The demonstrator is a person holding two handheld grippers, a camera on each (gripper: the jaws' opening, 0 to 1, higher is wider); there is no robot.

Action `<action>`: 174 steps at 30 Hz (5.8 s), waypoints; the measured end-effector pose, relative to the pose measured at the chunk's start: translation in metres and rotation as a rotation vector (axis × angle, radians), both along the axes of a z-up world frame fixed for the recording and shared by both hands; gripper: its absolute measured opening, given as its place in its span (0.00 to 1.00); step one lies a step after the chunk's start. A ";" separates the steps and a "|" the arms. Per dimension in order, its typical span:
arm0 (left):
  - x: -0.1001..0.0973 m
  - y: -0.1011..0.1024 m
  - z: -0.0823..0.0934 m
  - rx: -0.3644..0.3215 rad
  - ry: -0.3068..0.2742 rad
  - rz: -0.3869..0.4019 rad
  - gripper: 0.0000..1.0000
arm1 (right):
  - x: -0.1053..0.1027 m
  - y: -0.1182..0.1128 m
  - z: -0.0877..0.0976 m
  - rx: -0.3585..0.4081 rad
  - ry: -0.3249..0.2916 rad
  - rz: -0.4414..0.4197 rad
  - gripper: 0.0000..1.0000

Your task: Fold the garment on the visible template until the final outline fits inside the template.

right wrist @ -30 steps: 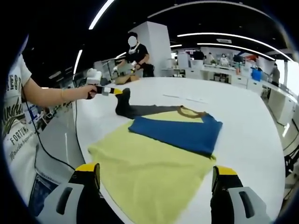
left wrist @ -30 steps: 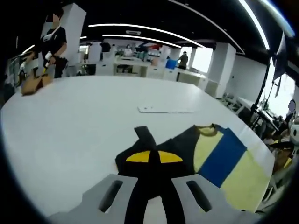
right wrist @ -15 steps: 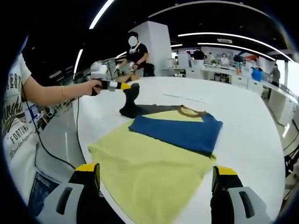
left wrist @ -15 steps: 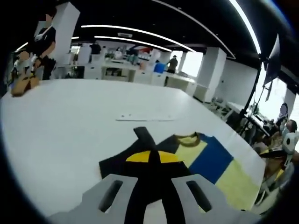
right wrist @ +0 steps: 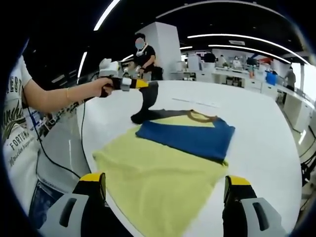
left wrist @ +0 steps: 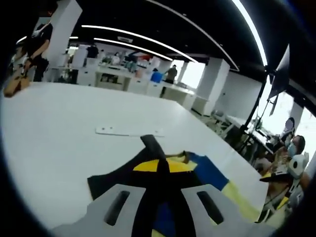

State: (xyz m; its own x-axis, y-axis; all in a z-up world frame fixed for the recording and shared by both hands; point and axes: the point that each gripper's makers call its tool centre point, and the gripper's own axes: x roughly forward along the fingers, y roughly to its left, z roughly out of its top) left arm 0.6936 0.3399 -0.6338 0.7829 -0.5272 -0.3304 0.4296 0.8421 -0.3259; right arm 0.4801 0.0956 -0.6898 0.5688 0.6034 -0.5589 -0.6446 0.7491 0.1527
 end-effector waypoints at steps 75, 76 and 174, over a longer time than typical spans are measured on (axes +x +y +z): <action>-0.051 -0.241 -0.096 0.121 0.153 -0.394 0.02 | -0.019 -0.021 -0.033 -0.064 0.092 -0.030 0.99; -0.051 -0.242 -0.100 0.118 0.161 -0.393 0.02 | -0.019 -0.022 -0.033 -0.063 0.091 -0.032 0.99; -0.259 0.001 -0.141 0.403 0.131 -0.665 0.60 | -0.057 -0.005 -0.073 -0.288 0.125 0.333 0.67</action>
State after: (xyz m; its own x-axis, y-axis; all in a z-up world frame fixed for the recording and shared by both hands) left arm 0.4346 0.3407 -0.7751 0.2866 -0.6916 -0.6630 0.8640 0.4856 -0.1330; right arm 0.4233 0.0906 -0.7629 0.2880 0.5517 -0.7827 -0.8473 0.5276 0.0601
